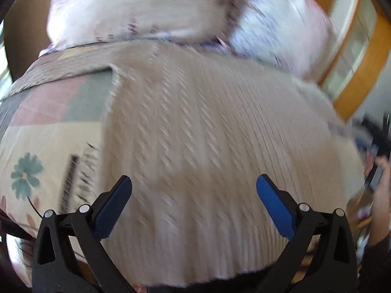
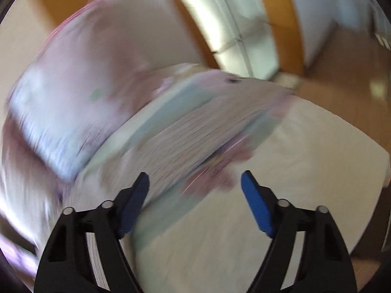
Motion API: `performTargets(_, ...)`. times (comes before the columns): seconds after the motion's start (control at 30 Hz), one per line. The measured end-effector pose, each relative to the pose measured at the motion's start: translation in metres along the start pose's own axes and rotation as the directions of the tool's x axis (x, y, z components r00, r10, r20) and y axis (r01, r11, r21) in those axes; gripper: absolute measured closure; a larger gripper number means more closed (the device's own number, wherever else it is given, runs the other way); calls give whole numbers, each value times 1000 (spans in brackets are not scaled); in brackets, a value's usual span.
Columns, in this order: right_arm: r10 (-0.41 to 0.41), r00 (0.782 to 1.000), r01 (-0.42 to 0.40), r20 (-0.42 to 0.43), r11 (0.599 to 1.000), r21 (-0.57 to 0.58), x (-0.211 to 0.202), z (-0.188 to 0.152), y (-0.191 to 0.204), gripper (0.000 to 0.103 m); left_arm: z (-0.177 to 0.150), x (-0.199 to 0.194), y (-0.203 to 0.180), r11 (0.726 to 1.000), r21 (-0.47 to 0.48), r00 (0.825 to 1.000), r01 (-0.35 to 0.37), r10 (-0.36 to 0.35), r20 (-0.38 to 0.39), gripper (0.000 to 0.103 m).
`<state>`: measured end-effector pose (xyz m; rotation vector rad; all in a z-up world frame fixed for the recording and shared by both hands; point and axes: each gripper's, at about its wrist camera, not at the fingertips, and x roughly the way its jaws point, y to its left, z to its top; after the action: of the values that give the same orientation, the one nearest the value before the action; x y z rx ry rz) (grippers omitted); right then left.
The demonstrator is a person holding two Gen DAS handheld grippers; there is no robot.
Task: Fold small clothes
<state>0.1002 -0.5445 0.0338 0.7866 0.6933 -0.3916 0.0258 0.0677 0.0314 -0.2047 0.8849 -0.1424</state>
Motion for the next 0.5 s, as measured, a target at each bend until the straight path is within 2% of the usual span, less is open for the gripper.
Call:
performTargets(0.07, -12, 1000, 15, -23, 990, 142, 22, 33, -32, 42, 22, -7, 39, 993, -113, 996, 30, -20, 84, 2)
performTargets(0.13, -34, 999, 40, -36, 980, 196, 37, 51, -48, 46, 39, -9, 76, 977, -207, 988, 55, -23, 152, 2)
performTargets(0.23, -1, 999, 11, -36, 962, 274, 54, 67, -66, 54, 64, 0, 118, 966, -255, 990, 42, -5, 141, 2)
performTargets(0.27, -1, 999, 10, -32, 957, 289, 57, 69, -67, 61, 70, 3, 128, 966, -257, 992, 34, -1, 128, 2)
performTargets(0.33, -16, 999, 24, -31, 950, 312, 63, 74, -70, 84, 85, 11, 153, 961, -276, 993, -3, 34, 109, 2)
performTargets(0.37, -23, 999, 34, -36, 948, 318, 66, 77, -72, 94, 91, 12, 166, 957, -290, 992, -27, 62, 110, 2)
performTargets(0.43, -69, 998, 64, 7, 956, 287, 63, 75, -56, 94, 96, 8, 188, 949, -309, 982, -68, 118, 148, 2)
performTargets(0.47, -85, 995, 71, 50, 969, 237, 56, 74, -45, 94, 98, 7, 199, 943, -318, 976, -95, 152, 159, 2)
performTargets(0.5, -92, 986, 78, 137, 992, 102, 41, 67, -8, 94, 104, 7, 211, 933, -334, 969, -131, 191, 153, 2)
